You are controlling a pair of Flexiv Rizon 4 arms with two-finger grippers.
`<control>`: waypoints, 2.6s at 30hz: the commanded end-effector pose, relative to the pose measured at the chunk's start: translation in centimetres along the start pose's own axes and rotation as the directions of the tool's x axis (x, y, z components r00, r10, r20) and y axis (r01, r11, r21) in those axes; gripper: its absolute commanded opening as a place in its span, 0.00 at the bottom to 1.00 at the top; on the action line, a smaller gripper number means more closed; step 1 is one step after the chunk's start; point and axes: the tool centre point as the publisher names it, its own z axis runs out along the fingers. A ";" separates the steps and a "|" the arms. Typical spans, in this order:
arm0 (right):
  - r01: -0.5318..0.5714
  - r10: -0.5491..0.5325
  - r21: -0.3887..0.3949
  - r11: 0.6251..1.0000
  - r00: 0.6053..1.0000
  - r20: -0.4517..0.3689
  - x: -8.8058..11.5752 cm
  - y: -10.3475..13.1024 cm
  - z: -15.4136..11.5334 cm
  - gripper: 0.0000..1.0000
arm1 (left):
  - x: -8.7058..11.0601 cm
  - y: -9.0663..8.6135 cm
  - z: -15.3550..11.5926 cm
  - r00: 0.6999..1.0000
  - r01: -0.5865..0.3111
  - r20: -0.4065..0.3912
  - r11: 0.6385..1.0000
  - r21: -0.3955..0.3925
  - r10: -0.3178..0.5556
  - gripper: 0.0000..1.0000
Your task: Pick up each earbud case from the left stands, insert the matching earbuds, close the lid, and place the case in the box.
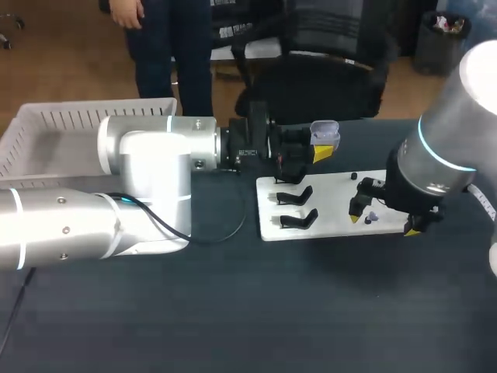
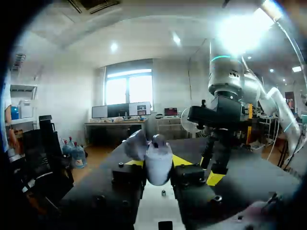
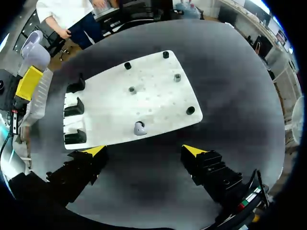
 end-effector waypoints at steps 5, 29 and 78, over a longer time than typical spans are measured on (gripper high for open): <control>0.008 -0.008 -0.011 1.000 1.000 -0.014 -0.9 0.8 1.4 0.97 | 0.0 -0.3 0.0 1.000 -0.004 0.003 1.000 -0.011 0.004 0.00; -0.007 0.007 -0.021 1.000 1.000 -0.021 -1.1 1.0 2.7 0.46 | 0.0 -0.3 0.0 1.000 -0.004 0.003 1.000 -0.011 0.004 0.00; -0.017 0.017 -0.022 1.000 1.000 0.007 -1.3 0.8 2.7 0.17 | 0.0 -0.3 0.0 1.000 -0.004 0.003 1.000 -0.011 0.004 0.00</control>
